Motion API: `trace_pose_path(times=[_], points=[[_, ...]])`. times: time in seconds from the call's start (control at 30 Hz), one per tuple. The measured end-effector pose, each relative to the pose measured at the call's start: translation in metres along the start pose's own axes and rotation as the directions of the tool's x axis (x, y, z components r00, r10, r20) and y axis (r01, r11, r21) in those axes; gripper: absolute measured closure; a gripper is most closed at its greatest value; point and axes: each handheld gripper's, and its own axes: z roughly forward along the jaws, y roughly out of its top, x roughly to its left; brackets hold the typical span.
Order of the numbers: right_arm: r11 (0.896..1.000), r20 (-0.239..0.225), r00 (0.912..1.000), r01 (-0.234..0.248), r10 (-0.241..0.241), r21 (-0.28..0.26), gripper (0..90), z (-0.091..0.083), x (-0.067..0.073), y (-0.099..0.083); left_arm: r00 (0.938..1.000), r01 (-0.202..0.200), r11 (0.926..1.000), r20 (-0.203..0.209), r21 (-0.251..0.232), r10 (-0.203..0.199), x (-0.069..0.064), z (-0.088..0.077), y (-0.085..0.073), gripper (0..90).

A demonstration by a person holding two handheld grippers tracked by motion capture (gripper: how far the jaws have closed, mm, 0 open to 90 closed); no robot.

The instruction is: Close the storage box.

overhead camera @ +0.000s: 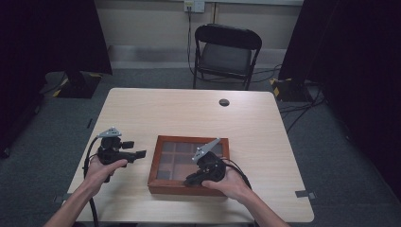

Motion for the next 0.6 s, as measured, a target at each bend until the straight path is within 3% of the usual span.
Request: trace_pose_path(times=[0.1,0.37,0.5,0.6], points=[[1.000,-0.002,1.0000,-0.003,0.003,0.023,82.5,0.006,-0.002,-0.002,1.0000,0.002,1.0000,-0.001,-0.001,-0.002,0.000,-0.001,0.000,19.8],[1.000,0.002,0.9998,-0.021,0.021,-0.005,81.2,0.006,-0.002,-0.005,1.0000,0.002,1.0000,-0.008,0.005,-0.002,0.001,0.000,0.000,20.1],[0.999,-0.005,0.9990,-0.045,0.045,-0.023,68.4,-0.001,-0.006,-0.005,0.9999,0.005,0.9999,-0.014,0.012,-0.005,0.001,0.000,-0.001,20.1],[0.990,0.018,0.9958,-0.088,0.090,-0.109,60.5,-0.020,-0.012,-0.005,0.9994,0.008,0.9998,-0.033,0.019,-0.007,0.003,-0.001,-0.002,20.1]])
